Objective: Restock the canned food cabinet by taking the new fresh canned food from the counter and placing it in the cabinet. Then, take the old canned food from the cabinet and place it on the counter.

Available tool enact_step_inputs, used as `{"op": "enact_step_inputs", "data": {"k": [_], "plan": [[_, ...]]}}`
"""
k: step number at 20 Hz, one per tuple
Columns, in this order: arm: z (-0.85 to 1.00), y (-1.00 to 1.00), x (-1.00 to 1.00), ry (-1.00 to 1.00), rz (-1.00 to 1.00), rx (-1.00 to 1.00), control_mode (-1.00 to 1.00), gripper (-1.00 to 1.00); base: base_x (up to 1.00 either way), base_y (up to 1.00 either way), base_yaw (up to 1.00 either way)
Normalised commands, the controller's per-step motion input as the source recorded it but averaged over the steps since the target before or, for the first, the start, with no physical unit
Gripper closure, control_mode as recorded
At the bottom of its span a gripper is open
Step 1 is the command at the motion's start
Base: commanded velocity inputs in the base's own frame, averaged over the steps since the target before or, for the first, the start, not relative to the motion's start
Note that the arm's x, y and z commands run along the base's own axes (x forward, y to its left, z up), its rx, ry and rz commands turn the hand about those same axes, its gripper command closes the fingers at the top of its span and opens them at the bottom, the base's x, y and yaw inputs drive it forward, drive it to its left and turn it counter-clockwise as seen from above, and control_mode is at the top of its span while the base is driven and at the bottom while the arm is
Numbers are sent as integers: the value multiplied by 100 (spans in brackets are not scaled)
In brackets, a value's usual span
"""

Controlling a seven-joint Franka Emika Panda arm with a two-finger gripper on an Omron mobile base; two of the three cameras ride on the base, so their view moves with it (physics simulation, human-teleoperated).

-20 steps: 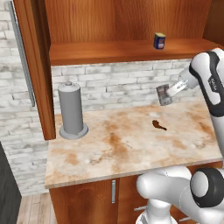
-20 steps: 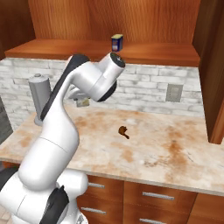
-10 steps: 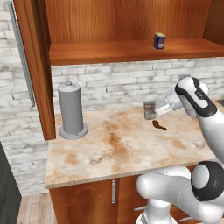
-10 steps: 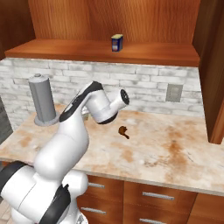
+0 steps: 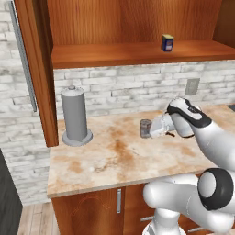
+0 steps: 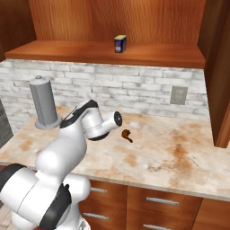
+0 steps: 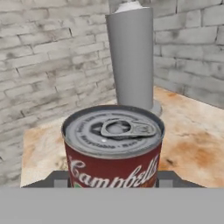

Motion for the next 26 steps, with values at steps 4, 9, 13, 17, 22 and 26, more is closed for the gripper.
{"op": "enact_step_inputs", "data": {"k": [4,9,13,17,22,26], "plan": [[-68,15,22,0,0,-3,-100,100,0,0,0],[-68,15,25,0,0,-5,-100,100,0,0,0],[-66,6,24,0,0,-6,-100,-100,0,0,0],[-26,0,11,0,0,-1,-100,-100,0,0,0],[-2,0,0,0,0,0,-100,-100,0,0,0],[12,0,0,0,0,6,-100,-100,0,0,0]]}}
